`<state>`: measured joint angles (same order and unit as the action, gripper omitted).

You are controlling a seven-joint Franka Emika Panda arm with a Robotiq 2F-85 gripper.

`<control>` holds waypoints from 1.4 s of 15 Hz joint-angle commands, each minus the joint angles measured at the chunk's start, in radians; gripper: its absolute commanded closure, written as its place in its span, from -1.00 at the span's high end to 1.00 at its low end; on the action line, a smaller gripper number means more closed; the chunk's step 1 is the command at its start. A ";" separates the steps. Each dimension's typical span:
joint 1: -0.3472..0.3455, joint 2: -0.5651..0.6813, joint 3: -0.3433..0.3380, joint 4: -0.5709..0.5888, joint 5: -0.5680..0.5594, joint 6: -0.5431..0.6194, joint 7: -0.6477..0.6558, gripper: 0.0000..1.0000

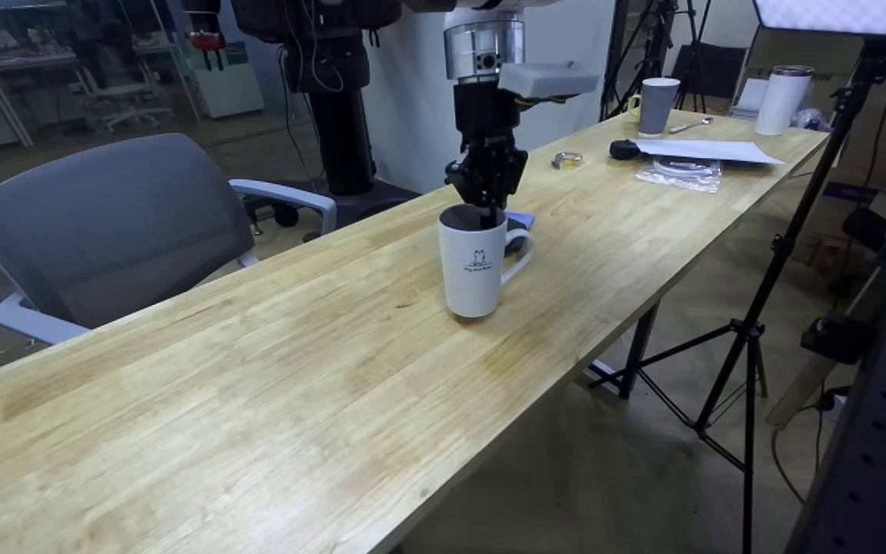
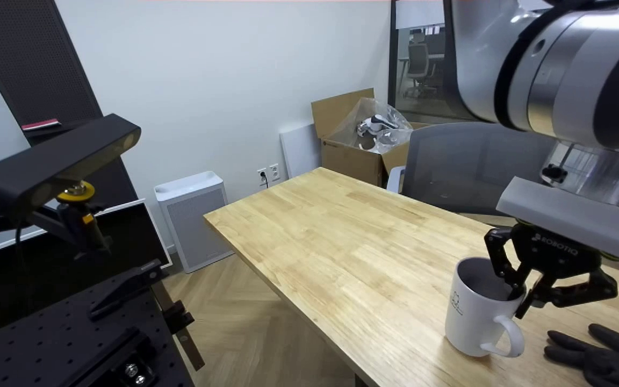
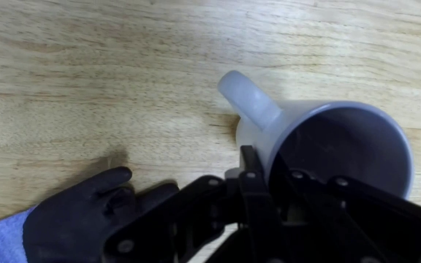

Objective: Pick the cup and move it to the right on the table

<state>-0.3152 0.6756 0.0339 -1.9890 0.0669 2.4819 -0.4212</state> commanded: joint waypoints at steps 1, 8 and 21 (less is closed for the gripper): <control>-0.025 -0.038 -0.006 -0.025 0.007 -0.026 -0.029 -0.95; -0.017 -0.037 -0.066 -0.042 -0.039 -0.020 -0.014 -0.95; 0.026 -0.031 -0.131 -0.060 -0.157 0.016 0.029 -0.95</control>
<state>-0.3164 0.6756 -0.0779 -2.0230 -0.0584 2.4837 -0.4349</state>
